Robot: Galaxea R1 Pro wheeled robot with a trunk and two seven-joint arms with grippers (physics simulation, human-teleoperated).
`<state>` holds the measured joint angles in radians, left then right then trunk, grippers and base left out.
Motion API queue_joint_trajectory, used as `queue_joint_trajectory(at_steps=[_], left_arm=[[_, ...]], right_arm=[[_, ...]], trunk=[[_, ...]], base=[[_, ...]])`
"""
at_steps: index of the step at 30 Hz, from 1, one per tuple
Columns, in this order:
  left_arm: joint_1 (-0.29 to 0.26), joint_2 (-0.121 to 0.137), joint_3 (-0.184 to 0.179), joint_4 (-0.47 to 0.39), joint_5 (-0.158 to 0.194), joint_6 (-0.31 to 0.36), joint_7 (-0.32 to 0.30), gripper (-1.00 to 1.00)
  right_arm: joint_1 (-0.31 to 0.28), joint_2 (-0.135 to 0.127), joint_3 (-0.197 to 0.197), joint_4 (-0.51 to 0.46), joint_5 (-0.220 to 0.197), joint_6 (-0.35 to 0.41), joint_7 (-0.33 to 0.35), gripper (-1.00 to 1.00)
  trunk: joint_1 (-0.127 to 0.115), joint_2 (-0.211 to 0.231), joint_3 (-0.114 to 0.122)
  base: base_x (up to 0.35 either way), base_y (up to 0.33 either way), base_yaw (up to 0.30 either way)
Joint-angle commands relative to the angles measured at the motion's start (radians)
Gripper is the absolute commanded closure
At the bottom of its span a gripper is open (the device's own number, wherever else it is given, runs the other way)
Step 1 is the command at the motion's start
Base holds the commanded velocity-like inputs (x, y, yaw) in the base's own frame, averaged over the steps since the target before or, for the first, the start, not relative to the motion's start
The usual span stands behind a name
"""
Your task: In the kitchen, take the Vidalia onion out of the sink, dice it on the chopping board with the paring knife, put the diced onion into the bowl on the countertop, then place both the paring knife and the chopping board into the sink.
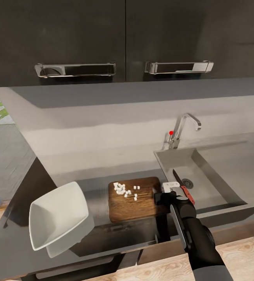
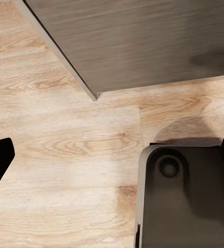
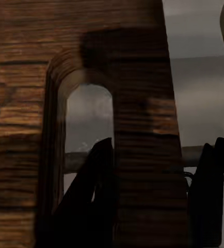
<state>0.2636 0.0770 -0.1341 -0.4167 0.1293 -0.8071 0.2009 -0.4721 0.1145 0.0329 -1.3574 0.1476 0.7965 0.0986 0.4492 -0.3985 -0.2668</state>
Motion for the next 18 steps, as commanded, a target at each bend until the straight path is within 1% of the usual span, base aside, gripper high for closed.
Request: queue_joint_trajectory(at_steps=[1,12,18], left_arm=[[0.0,0.001,-0.009,-0.002,0.01,-0.001,0.003,-1.0],[0.0,0.001,-0.009,-0.002,0.01,-0.001,0.003,-1.0],[0.0,0.001,-0.009,-0.002,0.01,-0.001,0.003,-1.0]], right_arm=[[0.0,0.001,-0.001,0.047,-0.002,0.009,0.008,1.0],[0.0,0.001,-0.001,0.047,-0.003,0.01,0.009,1.0],[0.0,0.001,-0.001,0.047,-0.003,0.01,0.009,1.0]], trunk=[[0.001,-0.002,-0.002],[0.001,-0.002,-0.001],[0.001,-0.002,0.006]], base=[[0.0,0.0,0.0],[0.0,0.0,0.0],[0.0,0.0,0.0]])
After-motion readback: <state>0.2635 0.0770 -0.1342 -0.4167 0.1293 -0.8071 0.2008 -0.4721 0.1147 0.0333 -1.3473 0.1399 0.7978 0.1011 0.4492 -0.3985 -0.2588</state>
